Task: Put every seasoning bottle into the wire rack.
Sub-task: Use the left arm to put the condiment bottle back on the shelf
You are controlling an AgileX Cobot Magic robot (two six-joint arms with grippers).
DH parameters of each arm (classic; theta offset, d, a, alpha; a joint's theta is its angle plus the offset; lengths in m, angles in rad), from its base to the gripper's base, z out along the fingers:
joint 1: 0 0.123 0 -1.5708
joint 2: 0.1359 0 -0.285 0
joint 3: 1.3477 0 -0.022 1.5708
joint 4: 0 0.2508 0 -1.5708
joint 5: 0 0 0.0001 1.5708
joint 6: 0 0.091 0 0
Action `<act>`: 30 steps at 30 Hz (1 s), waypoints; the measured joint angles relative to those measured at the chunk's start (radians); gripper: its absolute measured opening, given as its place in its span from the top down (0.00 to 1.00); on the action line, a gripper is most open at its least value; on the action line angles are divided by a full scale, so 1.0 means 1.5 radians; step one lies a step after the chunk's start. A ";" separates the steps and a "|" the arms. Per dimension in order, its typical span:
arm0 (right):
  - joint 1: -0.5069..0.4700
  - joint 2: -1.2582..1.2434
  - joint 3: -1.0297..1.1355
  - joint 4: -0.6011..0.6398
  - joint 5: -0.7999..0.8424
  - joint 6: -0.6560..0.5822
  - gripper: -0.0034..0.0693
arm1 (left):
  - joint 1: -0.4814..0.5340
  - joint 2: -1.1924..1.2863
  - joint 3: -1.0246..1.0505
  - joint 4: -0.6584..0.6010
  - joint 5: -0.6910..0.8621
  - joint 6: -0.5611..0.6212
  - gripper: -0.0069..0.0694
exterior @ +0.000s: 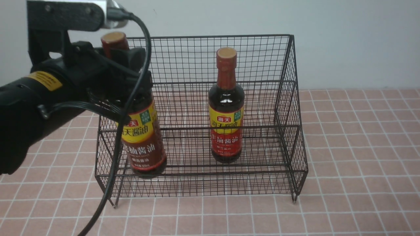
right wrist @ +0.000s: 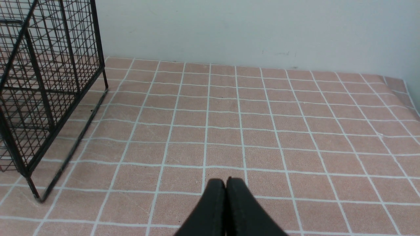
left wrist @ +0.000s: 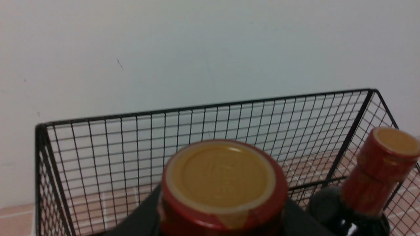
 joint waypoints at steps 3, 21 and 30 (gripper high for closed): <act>0.000 0.000 0.000 0.000 0.000 -0.001 0.97 | 0.000 0.008 0.000 0.007 0.049 0.005 0.57; 0.000 0.000 0.000 0.000 0.000 -0.002 0.97 | 0.000 0.006 -0.005 0.015 0.158 0.031 0.44; 0.000 0.000 0.000 0.000 0.000 -0.002 0.97 | 0.000 -0.089 -0.008 0.014 0.186 0.052 0.30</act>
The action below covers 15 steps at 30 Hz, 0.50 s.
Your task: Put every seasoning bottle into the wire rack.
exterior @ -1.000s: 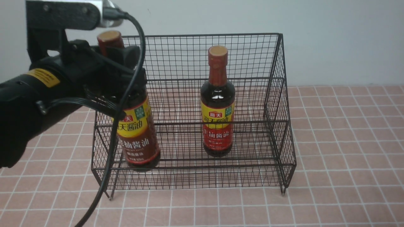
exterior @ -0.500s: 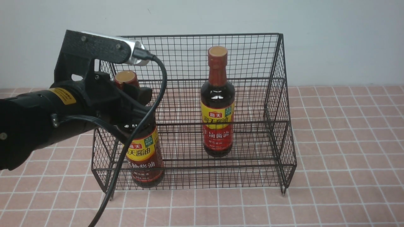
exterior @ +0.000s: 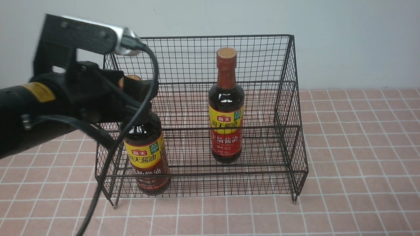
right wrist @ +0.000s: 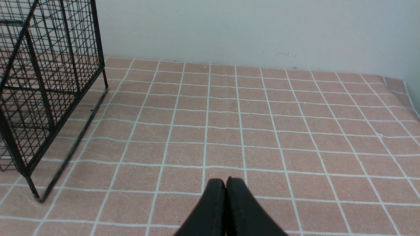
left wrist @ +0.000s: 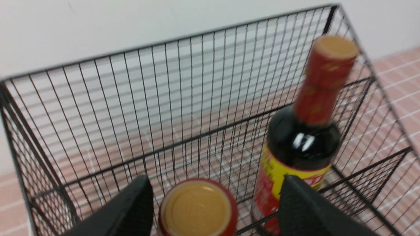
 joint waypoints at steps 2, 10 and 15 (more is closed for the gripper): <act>0.000 0.000 0.000 0.000 0.000 0.000 0.97 | 0.000 -0.024 0.000 0.000 0.008 0.000 0.31; 0.000 0.000 0.000 0.000 0.000 0.000 0.97 | 0.000 -0.215 -0.005 -0.001 0.192 -0.001 0.72; 0.000 0.000 0.000 0.000 0.000 0.000 0.97 | 0.000 -0.323 -0.006 0.002 0.349 -0.007 0.90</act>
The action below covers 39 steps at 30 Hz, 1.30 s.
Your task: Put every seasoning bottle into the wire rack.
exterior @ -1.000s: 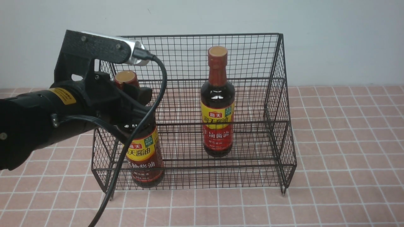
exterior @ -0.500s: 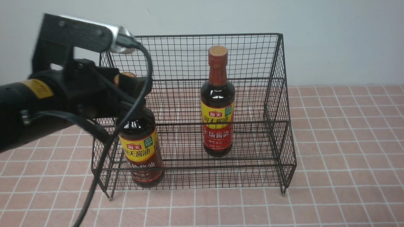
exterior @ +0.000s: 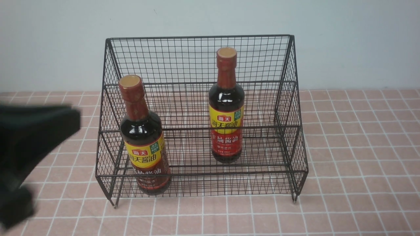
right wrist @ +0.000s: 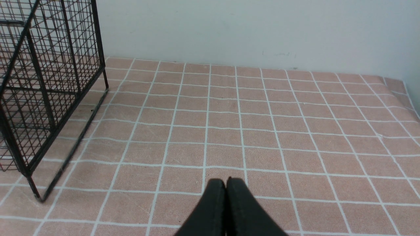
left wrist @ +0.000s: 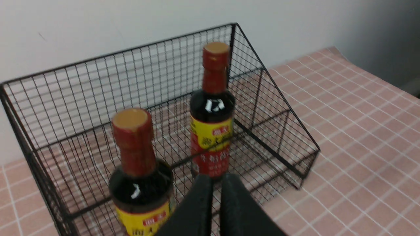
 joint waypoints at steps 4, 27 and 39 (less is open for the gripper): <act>0.000 0.000 0.000 0.000 0.000 0.000 0.97 | 0.000 -0.086 0.000 0.002 0.086 -0.001 0.92; 0.000 0.000 0.000 0.001 0.000 0.000 0.97 | 0.003 -0.208 0.042 0.149 0.055 -0.116 0.92; 0.000 0.000 0.000 0.001 0.000 0.000 0.97 | 0.213 -0.372 0.409 0.213 -0.146 -0.137 0.92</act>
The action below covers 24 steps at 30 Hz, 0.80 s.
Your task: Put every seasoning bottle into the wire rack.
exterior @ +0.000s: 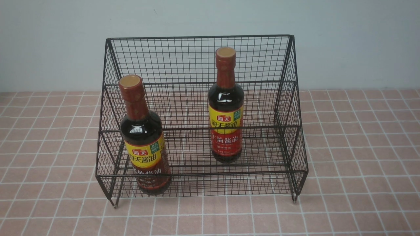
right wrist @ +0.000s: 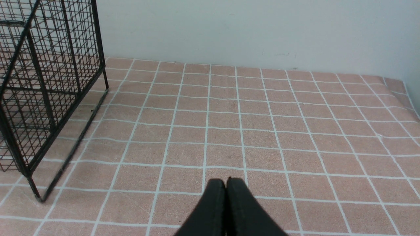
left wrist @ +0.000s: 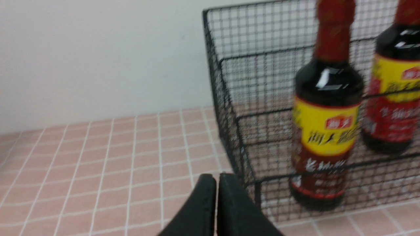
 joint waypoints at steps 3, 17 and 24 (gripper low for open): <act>0.000 0.000 0.000 0.000 0.000 0.000 0.97 | 0.023 -0.019 0.085 -0.001 -0.008 -0.001 0.92; 0.000 0.000 0.000 0.000 -0.001 0.000 0.97 | 0.026 -0.019 0.169 0.002 -0.076 -0.006 0.92; 0.000 0.000 0.000 0.000 -0.001 0.000 0.97 | 0.026 -0.019 0.169 0.002 -0.076 -0.007 0.92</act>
